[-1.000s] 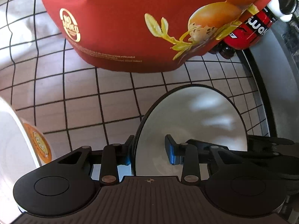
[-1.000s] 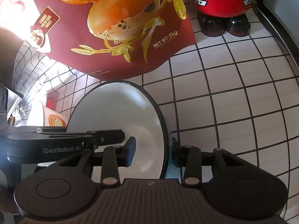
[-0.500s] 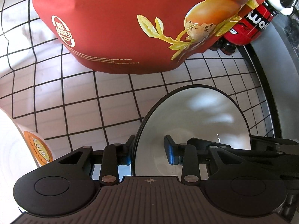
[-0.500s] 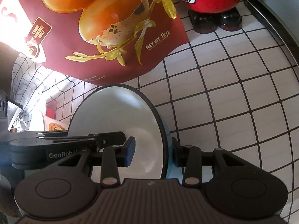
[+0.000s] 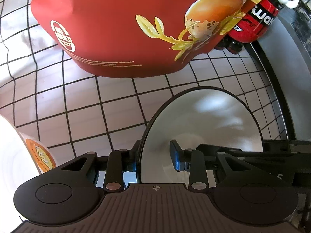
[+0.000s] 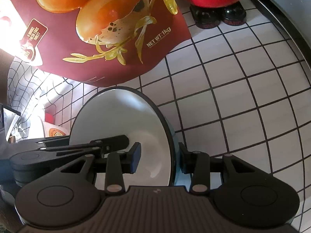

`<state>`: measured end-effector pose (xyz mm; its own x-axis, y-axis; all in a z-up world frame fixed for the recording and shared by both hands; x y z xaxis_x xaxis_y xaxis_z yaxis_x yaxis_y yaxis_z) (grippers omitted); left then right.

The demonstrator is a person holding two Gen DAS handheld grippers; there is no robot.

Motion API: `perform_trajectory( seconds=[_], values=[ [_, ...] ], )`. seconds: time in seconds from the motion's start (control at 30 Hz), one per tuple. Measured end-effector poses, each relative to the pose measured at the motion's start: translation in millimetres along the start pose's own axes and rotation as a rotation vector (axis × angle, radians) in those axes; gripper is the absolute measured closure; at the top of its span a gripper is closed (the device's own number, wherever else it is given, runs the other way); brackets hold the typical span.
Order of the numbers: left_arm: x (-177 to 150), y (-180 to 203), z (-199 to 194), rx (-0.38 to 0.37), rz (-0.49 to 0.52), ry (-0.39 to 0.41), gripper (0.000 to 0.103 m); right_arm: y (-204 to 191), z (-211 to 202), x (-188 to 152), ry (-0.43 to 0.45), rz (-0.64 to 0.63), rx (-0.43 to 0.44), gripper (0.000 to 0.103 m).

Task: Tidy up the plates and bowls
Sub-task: 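Lift the blue bowl with both grippers and carry it toward the white bowl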

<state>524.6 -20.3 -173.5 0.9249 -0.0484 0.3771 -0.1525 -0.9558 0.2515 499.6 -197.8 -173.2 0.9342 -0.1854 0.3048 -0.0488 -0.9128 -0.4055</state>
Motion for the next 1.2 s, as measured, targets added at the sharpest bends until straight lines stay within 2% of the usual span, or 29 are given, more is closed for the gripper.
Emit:
perform_trajectory(
  seconds=[0.13, 0.27, 0.5, 0.67, 0.8, 1.0, 1.2],
  values=[
    [0, 1, -3, 0.021, -0.006, 0.003, 0.070, 0, 0, -1, -0.017, 0.007, 0.010, 0.062],
    [4, 2, -17, 0.034, -0.002, 0.040, 0.070, -4, -7, 2, -0.003, 0.013, 0.034, 0.061],
    [17, -1, -58, 0.032, -0.066, 0.083, 0.070, -14, -27, 14, -0.019, 0.043, 0.085, 0.061],
    [13, 2, -94, 0.028, -0.095, 0.125, 0.070, -30, -53, 10, 0.003, 0.018, 0.107, 0.060],
    [-5, 6, -124, 0.033, -0.094, 0.137, 0.069, -43, -76, -3, -0.005, -0.010, 0.129, 0.059],
    [-51, 7, -152, 0.009, -0.080, 0.115, 0.069, -57, -96, -37, -0.057, -0.056, 0.140, 0.058],
    [-101, -2, -150, -0.015, -0.119, 0.086, 0.070, -56, -91, -79, -0.126, -0.077, 0.116, 0.057]
  ],
)
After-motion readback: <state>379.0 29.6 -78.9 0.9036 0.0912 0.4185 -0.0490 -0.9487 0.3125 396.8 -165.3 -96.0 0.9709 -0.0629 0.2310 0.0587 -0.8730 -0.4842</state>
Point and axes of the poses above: each gripper's, at about its wrist camera, not at the fingertips, and z roughly the way its jaws point, y to its right, x to its top, the point moved 1 cm from there along z, roughly the way its jaws point, and after that the axes turned 8 degrees about y, right-handed, at the moved point
